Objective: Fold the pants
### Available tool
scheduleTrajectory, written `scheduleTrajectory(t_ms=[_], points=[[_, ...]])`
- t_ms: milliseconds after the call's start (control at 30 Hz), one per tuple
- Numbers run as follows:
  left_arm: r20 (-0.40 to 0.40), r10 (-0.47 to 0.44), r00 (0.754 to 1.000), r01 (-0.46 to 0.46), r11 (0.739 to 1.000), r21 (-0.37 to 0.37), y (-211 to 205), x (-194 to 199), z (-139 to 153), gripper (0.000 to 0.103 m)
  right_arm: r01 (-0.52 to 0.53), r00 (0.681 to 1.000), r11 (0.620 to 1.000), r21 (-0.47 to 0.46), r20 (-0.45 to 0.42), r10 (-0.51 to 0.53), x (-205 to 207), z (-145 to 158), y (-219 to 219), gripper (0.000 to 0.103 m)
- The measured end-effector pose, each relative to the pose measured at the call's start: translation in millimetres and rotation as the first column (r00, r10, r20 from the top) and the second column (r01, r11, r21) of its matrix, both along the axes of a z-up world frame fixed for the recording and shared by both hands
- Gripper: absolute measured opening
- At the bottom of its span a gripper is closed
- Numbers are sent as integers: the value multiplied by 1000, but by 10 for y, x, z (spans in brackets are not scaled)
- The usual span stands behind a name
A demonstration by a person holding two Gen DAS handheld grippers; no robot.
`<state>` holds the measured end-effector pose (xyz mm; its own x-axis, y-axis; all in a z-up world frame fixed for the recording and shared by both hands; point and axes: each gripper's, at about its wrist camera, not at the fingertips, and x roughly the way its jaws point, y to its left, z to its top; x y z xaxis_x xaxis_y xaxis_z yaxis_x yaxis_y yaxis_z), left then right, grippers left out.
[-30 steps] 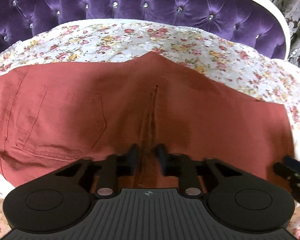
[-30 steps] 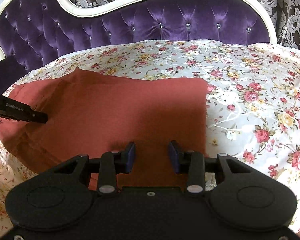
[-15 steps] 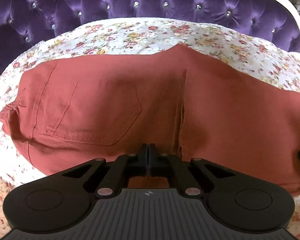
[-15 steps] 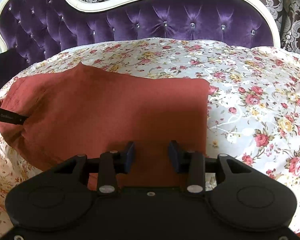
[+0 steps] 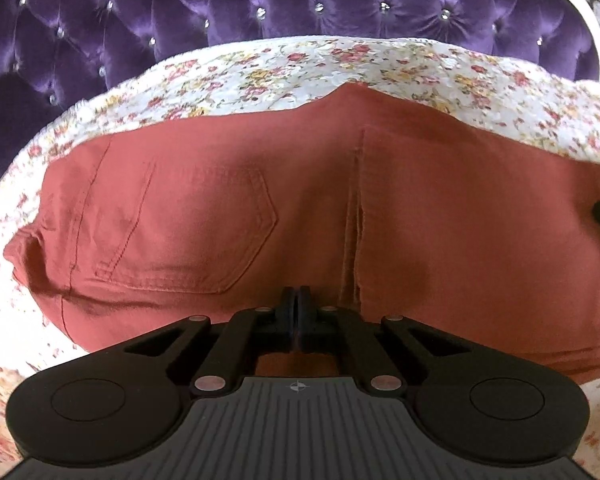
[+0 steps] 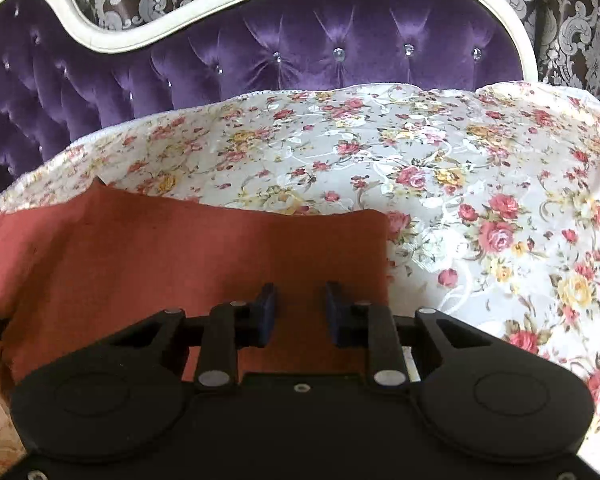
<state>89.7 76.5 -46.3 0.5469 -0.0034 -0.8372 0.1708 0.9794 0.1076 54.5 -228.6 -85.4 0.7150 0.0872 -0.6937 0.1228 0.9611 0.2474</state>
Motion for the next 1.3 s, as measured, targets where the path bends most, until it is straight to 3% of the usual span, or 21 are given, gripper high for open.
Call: scheduleTrajectory(t_ms=[233,400,600,700,1033,1233,1300], points=[[-17,2,1000,-3,1000,-20,28,27,-2,1,-11,1000,998,-70,-19,10,8,28,100,34],[-22,6,1000,-7,999,-42,71,37,0,1,-36,998,993,-115,-48,31,63,128,211,42],[-34,14,999,-16,998,-64,99,57,2,1,-164,986,986,-11,31,164,-48,371,652,42],[-37,13,999,-16,997,-70,100,58,5,2,-242,970,970,22,30,241,-22,402,935,42],[-38,20,999,-24,994,-105,140,59,11,2,-355,935,935,11,-8,355,30,282,1573,42],[-38,35,999,-40,988,-151,231,44,47,3,-383,923,916,-116,-1,386,-21,203,1798,48],[-29,79,996,-83,980,-179,345,22,99,10,-380,923,917,-119,8,384,-29,185,1801,48]])
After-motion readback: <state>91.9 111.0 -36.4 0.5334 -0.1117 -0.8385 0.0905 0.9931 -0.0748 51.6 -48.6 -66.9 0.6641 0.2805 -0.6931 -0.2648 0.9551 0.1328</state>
